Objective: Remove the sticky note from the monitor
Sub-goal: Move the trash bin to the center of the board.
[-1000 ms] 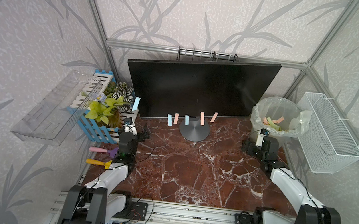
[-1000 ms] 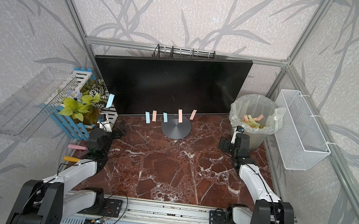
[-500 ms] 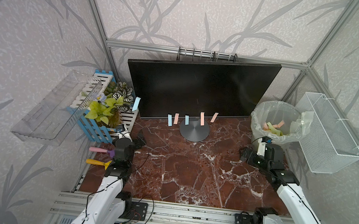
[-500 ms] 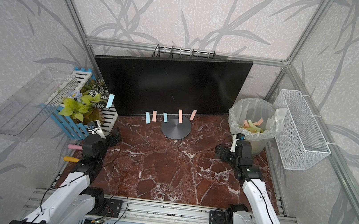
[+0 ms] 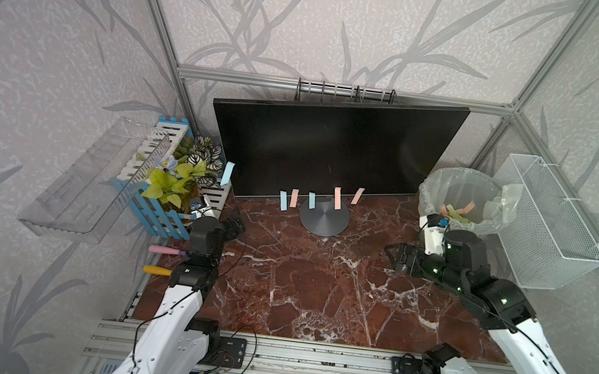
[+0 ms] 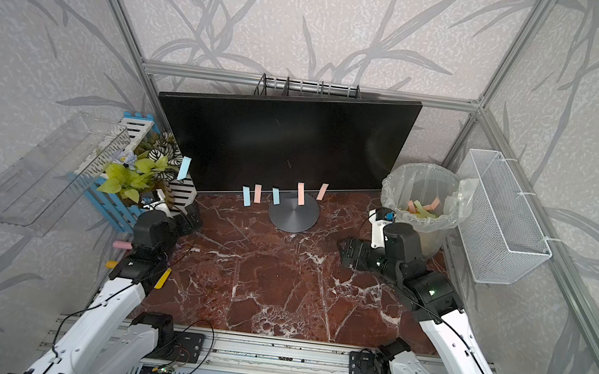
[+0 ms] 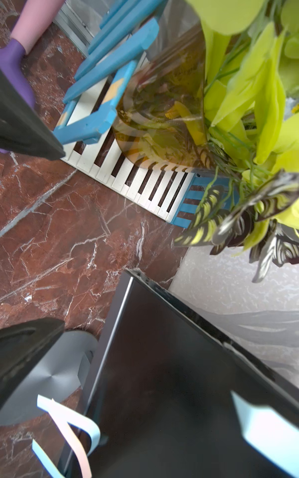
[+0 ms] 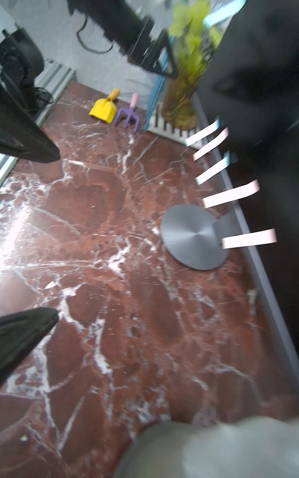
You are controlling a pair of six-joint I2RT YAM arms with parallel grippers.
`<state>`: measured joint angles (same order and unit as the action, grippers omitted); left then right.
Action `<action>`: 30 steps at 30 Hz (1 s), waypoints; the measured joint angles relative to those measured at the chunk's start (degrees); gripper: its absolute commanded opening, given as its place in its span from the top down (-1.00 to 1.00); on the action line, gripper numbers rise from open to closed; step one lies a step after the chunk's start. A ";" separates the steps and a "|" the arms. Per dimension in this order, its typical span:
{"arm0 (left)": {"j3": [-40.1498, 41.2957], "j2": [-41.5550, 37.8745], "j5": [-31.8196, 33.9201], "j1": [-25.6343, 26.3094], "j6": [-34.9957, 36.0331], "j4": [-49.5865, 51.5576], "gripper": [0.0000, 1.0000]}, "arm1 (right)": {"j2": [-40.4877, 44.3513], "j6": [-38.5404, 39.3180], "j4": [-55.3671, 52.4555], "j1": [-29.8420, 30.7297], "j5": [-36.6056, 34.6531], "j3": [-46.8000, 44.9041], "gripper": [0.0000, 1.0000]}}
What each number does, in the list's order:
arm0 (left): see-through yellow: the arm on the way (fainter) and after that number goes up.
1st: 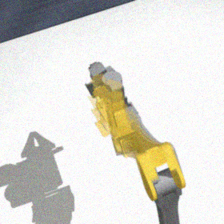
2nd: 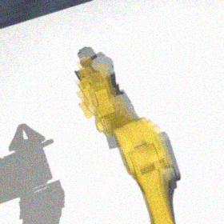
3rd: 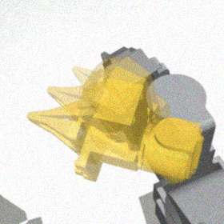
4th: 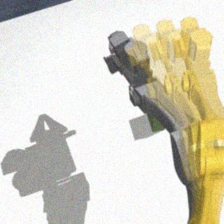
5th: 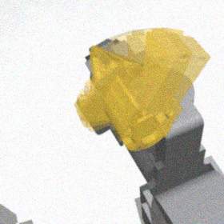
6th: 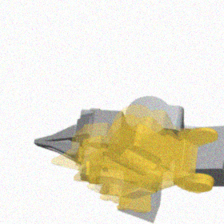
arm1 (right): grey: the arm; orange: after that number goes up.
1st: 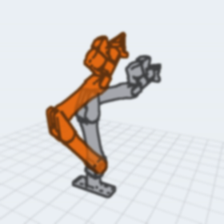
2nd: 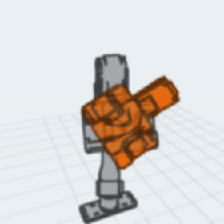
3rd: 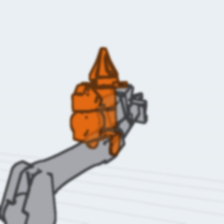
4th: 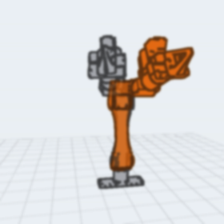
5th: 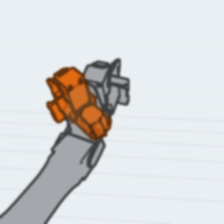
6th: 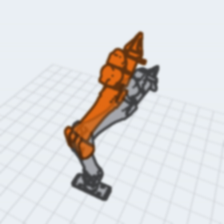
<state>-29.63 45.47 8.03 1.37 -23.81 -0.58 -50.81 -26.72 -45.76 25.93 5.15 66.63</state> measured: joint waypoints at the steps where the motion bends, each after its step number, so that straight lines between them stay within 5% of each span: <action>1: -0.46 0.44 -0.31 0.04 -0.20 0.28 -1.00 | -1.97 1.07 -0.66 0.00 -1.66 4.11 -0.86; 9: -2.38 2.29 -1.66 0.09 -0.22 2.08 -1.00 | -19.45 11.54 -5.99 -5.90 -10.71 24.65 -0.86; 20: -2.60 2.27 -2.62 0.09 -0.20 2.32 -1.00 | -33.03 18.75 -13.05 -13.77 -12.70 32.26 -0.77; 30: -2.62 2.21 -3.23 0.09 -0.22 2.27 -1.00 | -39.41 21.94 -14.64 -16.15 -15.17 33.73 -0.36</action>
<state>-32.25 47.68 4.80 1.45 -24.03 1.69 -90.21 -4.78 -60.40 9.78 -10.02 100.36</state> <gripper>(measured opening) 0.999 0.712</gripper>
